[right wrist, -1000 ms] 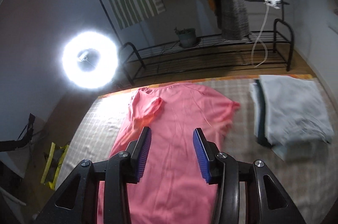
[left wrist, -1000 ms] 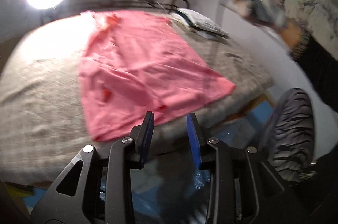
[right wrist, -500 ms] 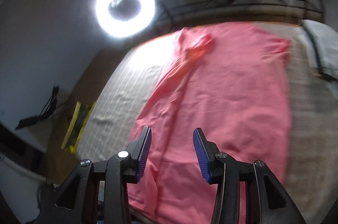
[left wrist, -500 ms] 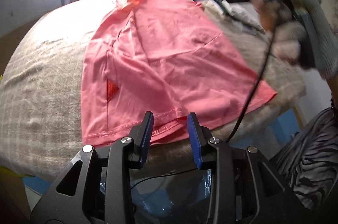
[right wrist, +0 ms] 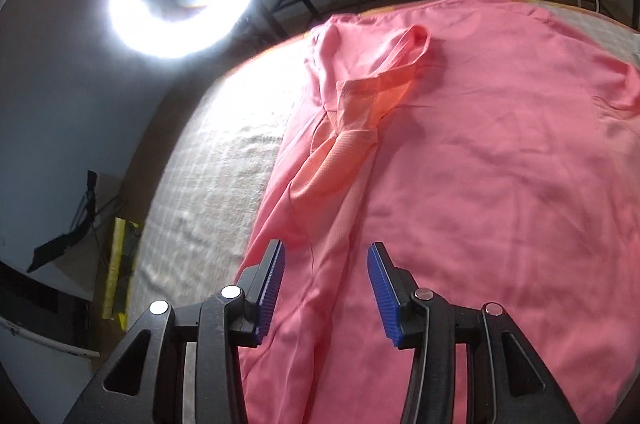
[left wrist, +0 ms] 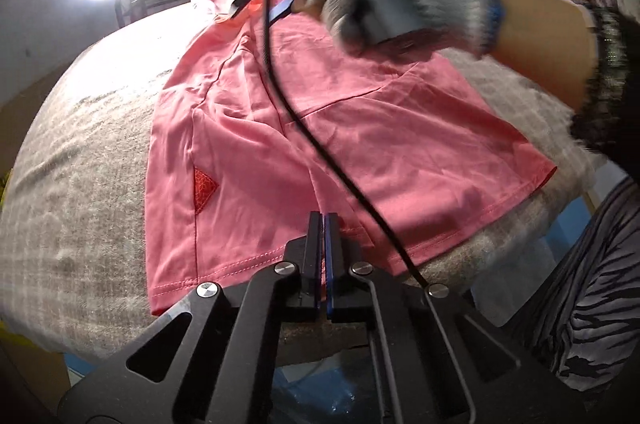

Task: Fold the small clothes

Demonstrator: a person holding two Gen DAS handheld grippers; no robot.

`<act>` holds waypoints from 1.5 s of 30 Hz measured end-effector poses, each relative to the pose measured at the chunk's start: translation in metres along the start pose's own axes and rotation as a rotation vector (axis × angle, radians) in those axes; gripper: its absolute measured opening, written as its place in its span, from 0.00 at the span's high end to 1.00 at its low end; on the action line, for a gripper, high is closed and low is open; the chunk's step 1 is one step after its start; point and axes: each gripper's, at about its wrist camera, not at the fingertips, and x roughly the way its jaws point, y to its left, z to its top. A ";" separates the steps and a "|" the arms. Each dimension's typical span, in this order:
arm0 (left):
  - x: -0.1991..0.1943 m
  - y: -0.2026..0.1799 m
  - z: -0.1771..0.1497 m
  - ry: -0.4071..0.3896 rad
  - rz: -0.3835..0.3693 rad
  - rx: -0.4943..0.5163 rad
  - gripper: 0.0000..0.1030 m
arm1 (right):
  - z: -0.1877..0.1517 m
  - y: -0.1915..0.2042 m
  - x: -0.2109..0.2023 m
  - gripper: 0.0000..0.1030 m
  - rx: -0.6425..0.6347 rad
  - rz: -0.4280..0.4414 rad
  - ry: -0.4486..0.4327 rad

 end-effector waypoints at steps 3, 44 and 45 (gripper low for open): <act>-0.006 0.004 -0.002 -0.008 -0.009 -0.008 1.00 | -0.001 0.010 0.020 0.60 -0.055 -0.044 0.036; -0.070 0.036 -0.020 -0.055 -0.144 0.016 1.00 | -0.029 -0.015 -0.057 0.81 -0.093 -0.099 0.000; -0.072 0.050 -0.021 -0.058 -0.117 -0.013 1.00 | -0.042 -0.008 -0.071 0.79 -0.118 -0.076 0.005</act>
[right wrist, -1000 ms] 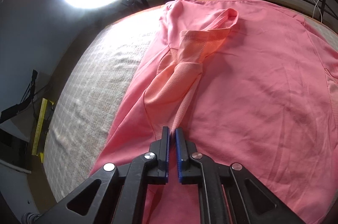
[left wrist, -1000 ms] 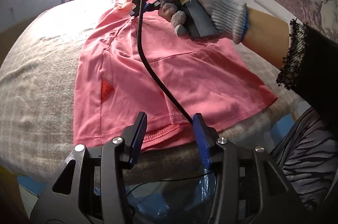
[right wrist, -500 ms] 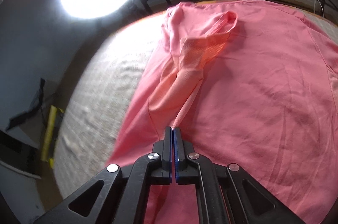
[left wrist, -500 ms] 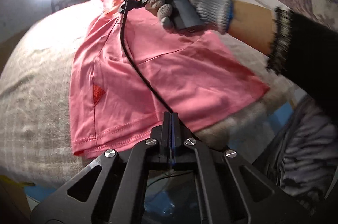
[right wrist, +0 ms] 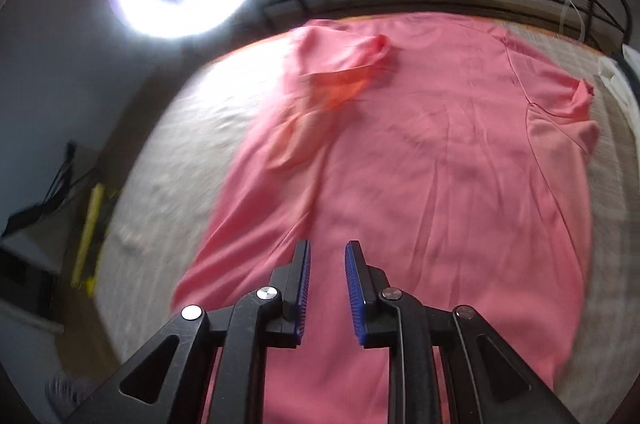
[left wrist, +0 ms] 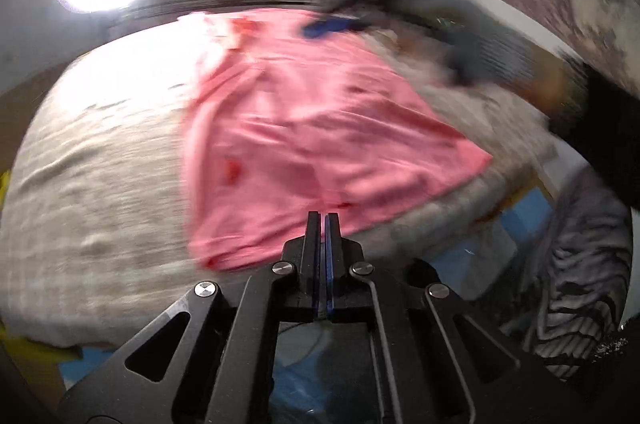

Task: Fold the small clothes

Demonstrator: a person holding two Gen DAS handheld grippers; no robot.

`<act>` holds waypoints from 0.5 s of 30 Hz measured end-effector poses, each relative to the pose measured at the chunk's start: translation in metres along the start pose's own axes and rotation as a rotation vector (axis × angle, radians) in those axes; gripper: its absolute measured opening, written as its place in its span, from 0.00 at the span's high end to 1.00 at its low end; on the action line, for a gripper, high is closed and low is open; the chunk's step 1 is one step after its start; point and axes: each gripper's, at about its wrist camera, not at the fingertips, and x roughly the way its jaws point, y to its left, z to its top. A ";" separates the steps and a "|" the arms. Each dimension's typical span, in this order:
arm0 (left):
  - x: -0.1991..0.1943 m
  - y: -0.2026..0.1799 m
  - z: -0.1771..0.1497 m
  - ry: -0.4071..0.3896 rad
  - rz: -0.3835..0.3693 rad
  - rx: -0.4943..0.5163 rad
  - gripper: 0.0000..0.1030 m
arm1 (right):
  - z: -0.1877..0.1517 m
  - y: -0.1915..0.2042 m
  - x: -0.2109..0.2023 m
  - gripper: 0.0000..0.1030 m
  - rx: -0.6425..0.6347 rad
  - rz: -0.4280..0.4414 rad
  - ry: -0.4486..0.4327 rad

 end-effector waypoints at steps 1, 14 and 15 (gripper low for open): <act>-0.002 0.014 0.000 0.000 0.031 -0.030 1.00 | -0.011 0.009 -0.012 0.75 -0.018 0.022 0.002; 0.046 0.086 -0.008 0.145 0.036 -0.313 0.67 | -0.164 0.089 -0.001 0.71 -0.109 -0.014 0.196; 0.048 0.084 -0.009 0.149 0.028 -0.310 0.67 | -0.166 0.084 0.001 0.82 -0.091 -0.010 0.194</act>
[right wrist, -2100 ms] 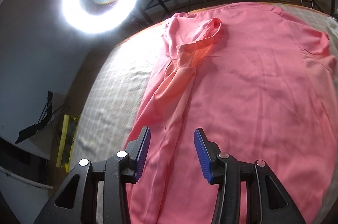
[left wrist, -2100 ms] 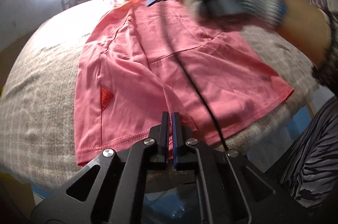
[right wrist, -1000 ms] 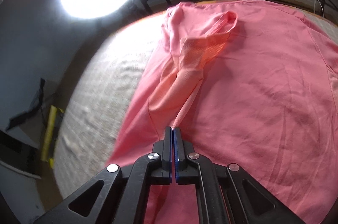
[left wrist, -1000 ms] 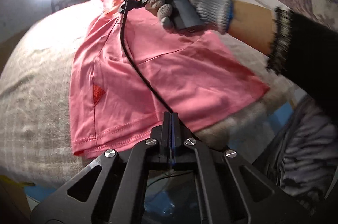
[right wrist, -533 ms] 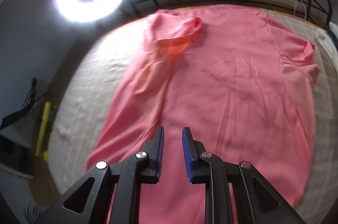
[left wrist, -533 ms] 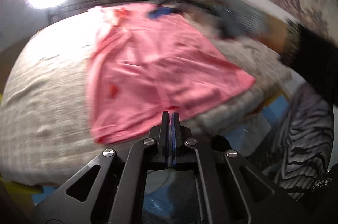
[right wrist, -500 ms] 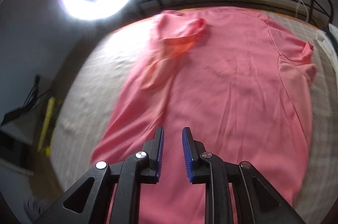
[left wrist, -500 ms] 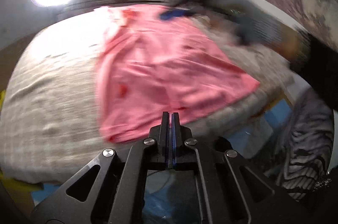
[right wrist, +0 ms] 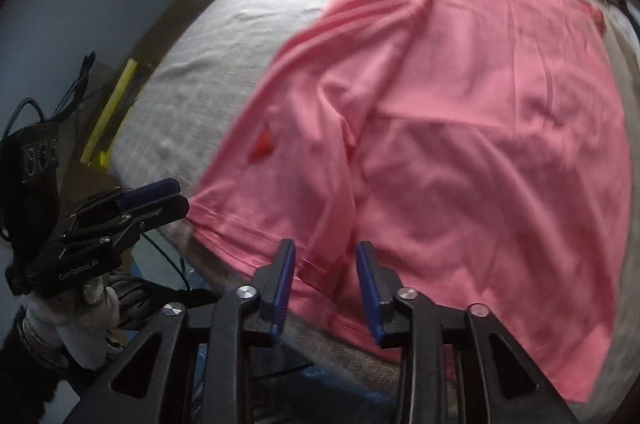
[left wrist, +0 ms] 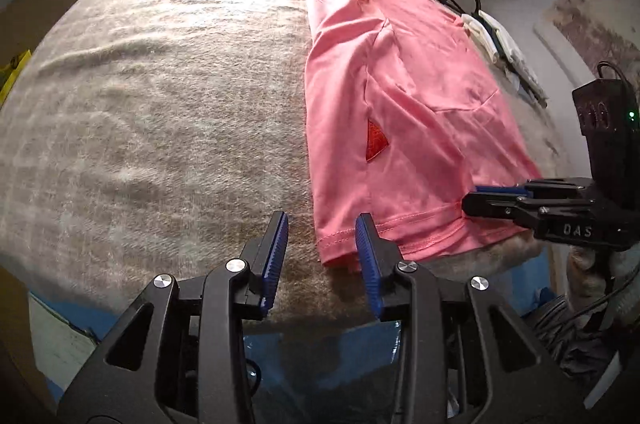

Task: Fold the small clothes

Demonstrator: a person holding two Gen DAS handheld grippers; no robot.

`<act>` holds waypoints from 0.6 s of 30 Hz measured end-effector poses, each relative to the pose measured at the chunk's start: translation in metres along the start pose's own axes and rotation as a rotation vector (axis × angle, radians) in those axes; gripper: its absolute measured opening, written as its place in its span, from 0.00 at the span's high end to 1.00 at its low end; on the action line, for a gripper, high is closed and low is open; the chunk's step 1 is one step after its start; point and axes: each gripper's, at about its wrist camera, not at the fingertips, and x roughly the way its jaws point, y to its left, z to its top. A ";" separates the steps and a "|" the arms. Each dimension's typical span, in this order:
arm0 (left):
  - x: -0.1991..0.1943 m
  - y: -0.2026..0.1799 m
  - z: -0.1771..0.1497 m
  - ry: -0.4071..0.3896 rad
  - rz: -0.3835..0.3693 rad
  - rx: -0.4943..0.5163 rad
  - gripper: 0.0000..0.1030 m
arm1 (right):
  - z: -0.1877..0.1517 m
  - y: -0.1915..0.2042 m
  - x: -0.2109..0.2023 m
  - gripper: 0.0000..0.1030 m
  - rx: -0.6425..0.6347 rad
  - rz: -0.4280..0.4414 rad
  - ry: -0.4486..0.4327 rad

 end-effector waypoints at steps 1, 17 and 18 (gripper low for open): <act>0.002 0.001 0.001 0.008 -0.007 -0.001 0.71 | -0.003 -0.005 0.003 0.96 0.021 0.022 0.003; -0.019 -0.003 -0.013 -0.048 0.052 0.053 0.98 | -0.042 -0.057 0.000 1.00 0.238 0.325 -0.013; -0.017 -0.001 -0.010 -0.041 0.046 0.039 0.84 | -0.042 -0.055 0.000 1.00 0.220 0.302 -0.004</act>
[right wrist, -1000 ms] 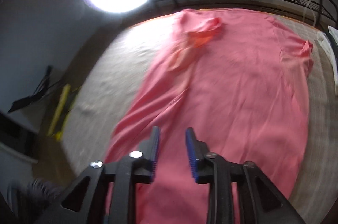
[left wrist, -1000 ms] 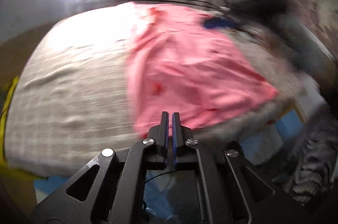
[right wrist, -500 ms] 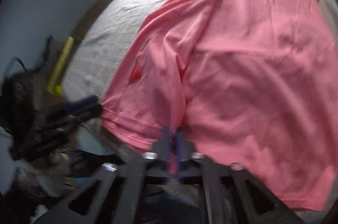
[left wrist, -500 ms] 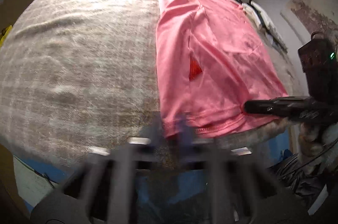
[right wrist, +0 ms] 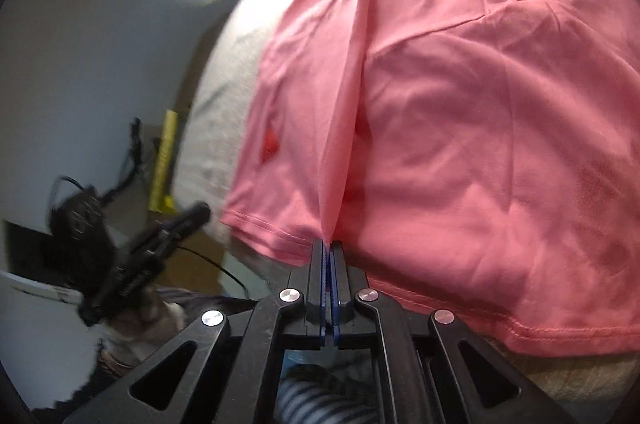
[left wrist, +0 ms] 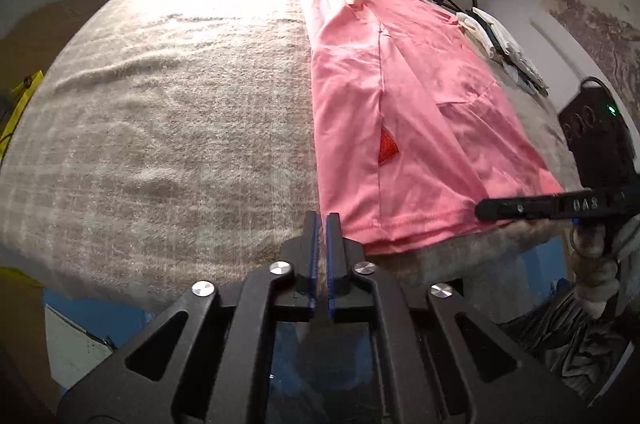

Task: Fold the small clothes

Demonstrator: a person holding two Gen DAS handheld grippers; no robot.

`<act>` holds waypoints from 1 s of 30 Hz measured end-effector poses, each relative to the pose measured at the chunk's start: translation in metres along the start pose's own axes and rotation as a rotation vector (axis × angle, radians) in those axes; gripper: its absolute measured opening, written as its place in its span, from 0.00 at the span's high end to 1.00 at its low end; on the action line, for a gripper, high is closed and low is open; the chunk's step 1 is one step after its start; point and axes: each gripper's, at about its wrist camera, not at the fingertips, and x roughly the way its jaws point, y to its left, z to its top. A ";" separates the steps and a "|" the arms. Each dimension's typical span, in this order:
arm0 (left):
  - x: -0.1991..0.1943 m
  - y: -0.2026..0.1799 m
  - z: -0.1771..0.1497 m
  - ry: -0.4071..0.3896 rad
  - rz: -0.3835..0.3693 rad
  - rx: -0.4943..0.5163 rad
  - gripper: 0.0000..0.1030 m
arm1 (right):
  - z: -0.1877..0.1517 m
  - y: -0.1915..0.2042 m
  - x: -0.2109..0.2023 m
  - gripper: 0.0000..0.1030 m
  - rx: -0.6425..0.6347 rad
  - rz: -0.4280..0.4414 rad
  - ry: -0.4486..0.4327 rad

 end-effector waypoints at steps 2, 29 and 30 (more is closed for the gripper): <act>0.007 0.007 0.006 0.011 -0.015 -0.061 0.48 | 0.000 0.005 -0.002 1.00 -0.033 -0.024 -0.007; -0.012 -0.090 0.032 -0.156 0.025 0.199 1.00 | 0.007 0.015 -0.112 0.60 -0.203 -0.164 -0.374; -0.009 -0.098 0.034 -0.155 0.020 0.214 1.00 | 0.008 0.013 -0.120 0.59 -0.201 -0.163 -0.399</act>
